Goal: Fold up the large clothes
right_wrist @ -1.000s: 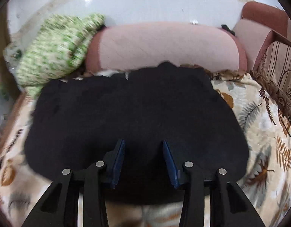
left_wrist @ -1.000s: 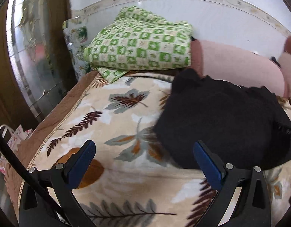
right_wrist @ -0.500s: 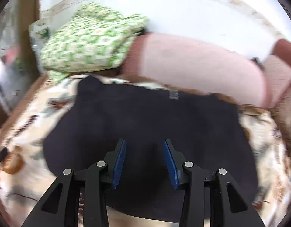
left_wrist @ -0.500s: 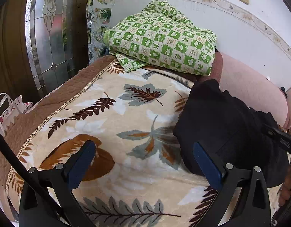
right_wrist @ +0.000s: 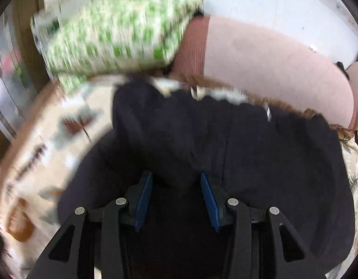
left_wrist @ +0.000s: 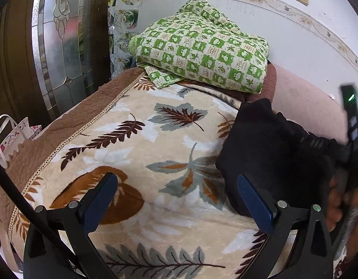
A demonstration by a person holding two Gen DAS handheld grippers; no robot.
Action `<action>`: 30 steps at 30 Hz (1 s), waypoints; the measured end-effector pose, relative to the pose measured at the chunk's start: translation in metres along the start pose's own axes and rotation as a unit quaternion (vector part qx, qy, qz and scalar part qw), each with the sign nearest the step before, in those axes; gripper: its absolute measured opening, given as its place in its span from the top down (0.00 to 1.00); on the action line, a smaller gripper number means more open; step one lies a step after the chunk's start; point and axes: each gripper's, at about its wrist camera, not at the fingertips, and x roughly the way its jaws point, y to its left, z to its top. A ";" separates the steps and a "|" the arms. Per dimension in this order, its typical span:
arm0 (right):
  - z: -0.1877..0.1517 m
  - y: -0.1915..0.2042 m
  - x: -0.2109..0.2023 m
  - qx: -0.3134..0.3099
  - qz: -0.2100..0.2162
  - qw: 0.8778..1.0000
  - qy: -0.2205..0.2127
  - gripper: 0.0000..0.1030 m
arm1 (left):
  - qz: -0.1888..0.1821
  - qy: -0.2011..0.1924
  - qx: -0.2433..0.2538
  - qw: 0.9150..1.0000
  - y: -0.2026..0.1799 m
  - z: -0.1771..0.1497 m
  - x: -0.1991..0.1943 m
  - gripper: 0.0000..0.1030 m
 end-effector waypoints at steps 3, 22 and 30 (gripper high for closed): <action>0.013 0.006 0.003 0.011 0.001 1.000 0.000 0.56 | -0.001 0.007 -0.006 1.000 0.000 -0.001 0.004 0.01; -0.043 -0.063 -0.043 0.008 -0.108 0.993 -0.040 0.48 | 0.012 -0.029 0.027 0.999 -0.018 -0.005 -0.008 0.01; -0.078 -0.136 -0.076 0.129 -0.066 0.989 -0.014 0.40 | 0.070 -0.138 0.062 0.986 -0.038 -0.011 -0.049 0.00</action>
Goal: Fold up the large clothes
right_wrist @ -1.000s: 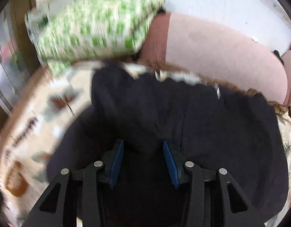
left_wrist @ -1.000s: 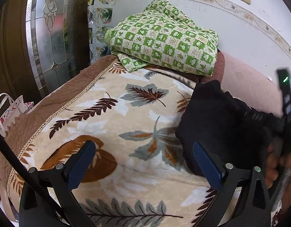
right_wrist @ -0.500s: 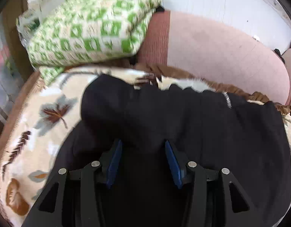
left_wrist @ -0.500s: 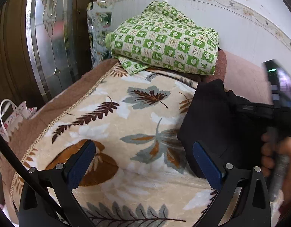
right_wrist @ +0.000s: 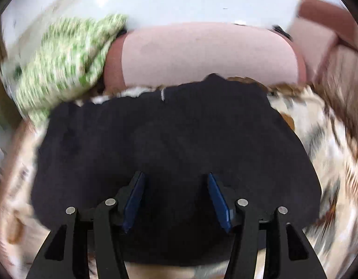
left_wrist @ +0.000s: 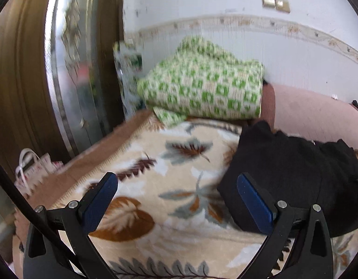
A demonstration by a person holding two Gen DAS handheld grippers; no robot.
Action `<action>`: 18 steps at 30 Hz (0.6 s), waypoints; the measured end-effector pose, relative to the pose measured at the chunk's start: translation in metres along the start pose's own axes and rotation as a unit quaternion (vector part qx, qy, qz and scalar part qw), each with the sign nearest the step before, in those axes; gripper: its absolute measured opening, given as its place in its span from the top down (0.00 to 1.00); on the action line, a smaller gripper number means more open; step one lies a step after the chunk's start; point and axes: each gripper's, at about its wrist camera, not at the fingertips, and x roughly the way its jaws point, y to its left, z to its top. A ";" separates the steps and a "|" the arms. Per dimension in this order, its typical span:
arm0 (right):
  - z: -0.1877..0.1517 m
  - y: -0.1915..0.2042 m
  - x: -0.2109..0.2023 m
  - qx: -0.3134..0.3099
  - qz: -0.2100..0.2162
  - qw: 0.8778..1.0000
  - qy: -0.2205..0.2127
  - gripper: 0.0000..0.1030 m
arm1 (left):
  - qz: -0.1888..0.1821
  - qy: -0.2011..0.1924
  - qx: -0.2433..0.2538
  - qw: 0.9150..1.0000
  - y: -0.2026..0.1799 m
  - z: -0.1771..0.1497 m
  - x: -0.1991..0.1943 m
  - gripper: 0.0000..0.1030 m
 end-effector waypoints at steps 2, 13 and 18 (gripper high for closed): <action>-0.021 -0.012 -0.022 0.009 0.000 1.000 -0.014 0.39 | -0.007 -0.008 0.001 1.000 -0.002 0.001 -0.007 0.00; -0.087 -0.020 -0.059 -0.069 -0.046 0.995 -0.059 0.33 | -0.109 -0.005 0.008 0.994 -0.032 -0.012 -0.045 0.00; -0.085 -0.025 -0.054 -0.069 -0.058 0.994 -0.057 0.31 | -0.131 0.030 0.043 0.990 -0.054 -0.024 -0.039 0.00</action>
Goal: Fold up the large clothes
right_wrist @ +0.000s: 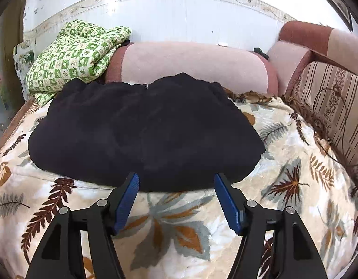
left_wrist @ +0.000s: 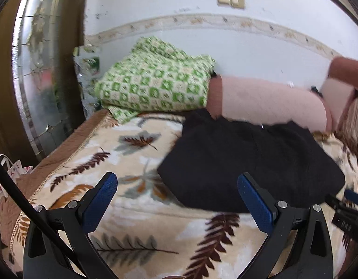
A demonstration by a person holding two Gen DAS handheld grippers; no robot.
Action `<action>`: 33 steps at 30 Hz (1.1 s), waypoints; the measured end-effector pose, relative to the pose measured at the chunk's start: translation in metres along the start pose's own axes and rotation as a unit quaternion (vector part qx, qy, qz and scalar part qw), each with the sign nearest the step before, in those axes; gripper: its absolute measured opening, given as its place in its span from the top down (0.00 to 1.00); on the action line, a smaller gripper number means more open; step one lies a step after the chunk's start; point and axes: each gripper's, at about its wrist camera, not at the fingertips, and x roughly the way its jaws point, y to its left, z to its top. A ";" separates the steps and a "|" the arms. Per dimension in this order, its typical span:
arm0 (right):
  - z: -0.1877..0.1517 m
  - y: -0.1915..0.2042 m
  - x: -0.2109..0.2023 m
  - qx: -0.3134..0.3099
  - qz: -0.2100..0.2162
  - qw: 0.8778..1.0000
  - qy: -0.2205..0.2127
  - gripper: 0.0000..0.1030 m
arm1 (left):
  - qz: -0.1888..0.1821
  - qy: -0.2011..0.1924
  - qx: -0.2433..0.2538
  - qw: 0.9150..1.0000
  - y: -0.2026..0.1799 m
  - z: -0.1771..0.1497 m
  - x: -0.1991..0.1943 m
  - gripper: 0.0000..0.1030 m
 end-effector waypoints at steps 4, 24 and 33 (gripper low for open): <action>-0.006 -0.009 0.006 0.012 -0.011 1.000 0.016 0.30 | -0.018 0.031 -0.006 0.999 -0.001 -0.005 0.011 0.00; -0.012 -0.015 0.016 0.020 -0.017 0.999 0.036 0.28 | -0.025 0.050 -0.009 0.998 0.003 -0.010 0.018 0.00; -0.015 -0.008 0.017 0.002 -0.019 0.999 0.036 0.27 | -0.031 0.054 -0.002 0.998 0.003 -0.011 0.018 0.00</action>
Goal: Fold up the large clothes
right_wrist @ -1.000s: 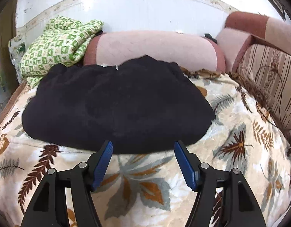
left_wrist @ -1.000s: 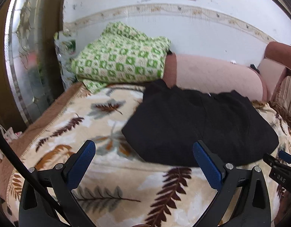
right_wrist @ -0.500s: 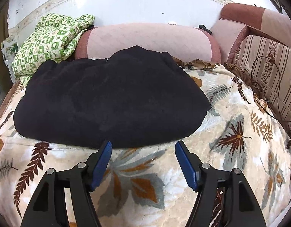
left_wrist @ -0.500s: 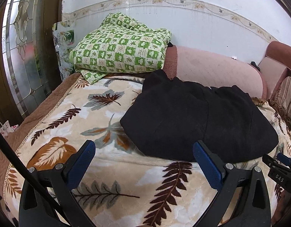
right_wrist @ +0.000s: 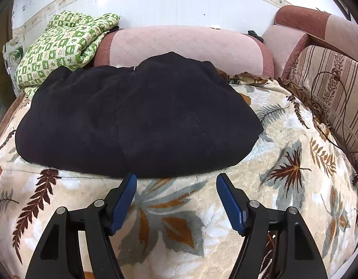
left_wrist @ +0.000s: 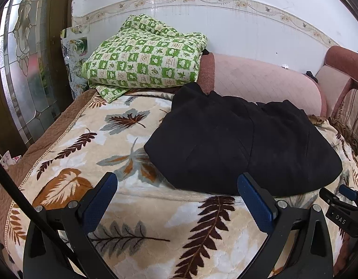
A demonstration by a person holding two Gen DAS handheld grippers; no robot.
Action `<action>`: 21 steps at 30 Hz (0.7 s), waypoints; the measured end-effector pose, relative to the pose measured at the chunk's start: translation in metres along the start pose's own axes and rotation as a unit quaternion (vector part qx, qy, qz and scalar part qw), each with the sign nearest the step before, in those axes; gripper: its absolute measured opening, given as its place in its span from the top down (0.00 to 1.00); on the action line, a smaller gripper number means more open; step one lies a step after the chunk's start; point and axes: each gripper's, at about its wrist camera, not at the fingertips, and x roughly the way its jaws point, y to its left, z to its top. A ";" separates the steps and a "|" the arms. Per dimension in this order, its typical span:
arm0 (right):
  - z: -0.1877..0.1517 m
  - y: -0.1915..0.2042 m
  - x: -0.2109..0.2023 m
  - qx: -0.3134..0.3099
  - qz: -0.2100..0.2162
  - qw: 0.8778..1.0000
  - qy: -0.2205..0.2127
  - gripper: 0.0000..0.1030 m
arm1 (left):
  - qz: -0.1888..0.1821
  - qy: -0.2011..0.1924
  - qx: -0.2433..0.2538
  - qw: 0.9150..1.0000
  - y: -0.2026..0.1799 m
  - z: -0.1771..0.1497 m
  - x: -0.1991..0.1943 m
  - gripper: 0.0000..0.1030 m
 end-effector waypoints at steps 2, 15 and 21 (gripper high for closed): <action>0.000 0.002 0.000 -0.005 -0.002 1.000 -0.001 0.27 | -0.001 0.001 0.001 1.000 0.000 0.000 0.000 0.00; -0.003 0.006 0.001 -0.017 -0.004 1.000 0.001 0.25 | -0.014 0.020 0.007 1.000 0.000 -0.004 0.009 0.00; -0.005 0.011 0.004 -0.027 -0.015 1.000 0.006 0.25 | -0.012 0.030 0.000 0.999 0.004 -0.004 0.015 0.00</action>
